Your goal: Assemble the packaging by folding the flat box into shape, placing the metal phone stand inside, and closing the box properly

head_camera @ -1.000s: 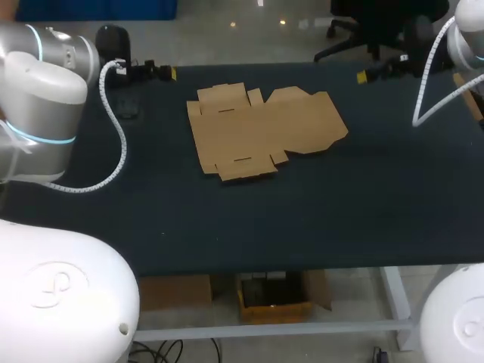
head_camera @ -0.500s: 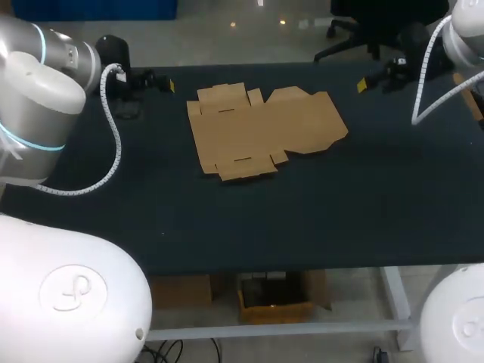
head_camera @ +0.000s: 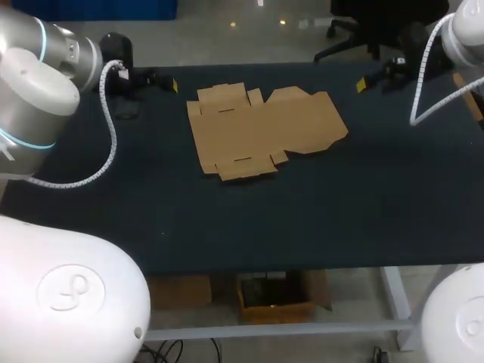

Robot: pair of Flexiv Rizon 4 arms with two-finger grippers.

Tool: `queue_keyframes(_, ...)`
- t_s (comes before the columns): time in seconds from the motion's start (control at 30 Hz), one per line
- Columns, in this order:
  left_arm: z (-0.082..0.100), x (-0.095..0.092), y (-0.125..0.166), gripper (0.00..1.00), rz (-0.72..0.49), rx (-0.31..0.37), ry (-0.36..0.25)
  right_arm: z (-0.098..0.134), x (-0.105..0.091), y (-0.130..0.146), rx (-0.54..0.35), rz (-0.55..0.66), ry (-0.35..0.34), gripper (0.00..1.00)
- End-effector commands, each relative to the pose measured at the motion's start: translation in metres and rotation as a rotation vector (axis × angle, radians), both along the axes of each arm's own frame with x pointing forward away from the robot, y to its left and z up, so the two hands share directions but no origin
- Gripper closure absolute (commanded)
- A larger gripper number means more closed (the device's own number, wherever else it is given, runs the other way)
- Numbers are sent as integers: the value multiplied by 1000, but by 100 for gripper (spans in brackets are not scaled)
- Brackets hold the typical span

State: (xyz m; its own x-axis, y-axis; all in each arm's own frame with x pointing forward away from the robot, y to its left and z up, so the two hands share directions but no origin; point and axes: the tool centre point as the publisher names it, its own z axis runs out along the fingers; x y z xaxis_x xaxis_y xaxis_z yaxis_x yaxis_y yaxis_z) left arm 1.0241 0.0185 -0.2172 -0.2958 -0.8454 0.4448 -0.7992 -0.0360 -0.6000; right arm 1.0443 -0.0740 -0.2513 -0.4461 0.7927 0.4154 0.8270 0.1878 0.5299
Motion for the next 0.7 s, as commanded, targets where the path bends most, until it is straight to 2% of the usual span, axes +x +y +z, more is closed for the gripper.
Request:
queue_keyframes(0.03, -1, 2, -2, 0, -11, -1, 27, -8, 10, -4, 26, 6, 88, 0)
queue_keyframes(0.17, -6, 3, -2, 0, -13, -5, 51, -20, 12, -7, 32, -12, 204, 0)
queue_keyframes(0.3, -10, -1, -2, 0, -24, -13, 63, -30, 15, -12, 61, -14, 273, 0)
queue_keyframes(0.57, -16, -13, -3, 0, -82, -28, 97, -59, 25, -7, 132, 32, 347, 0)
queue_keyframes(0.7, -15, -18, -2, 0, -119, -38, 106, -72, 32, -4, 162, 52, 350, 0)
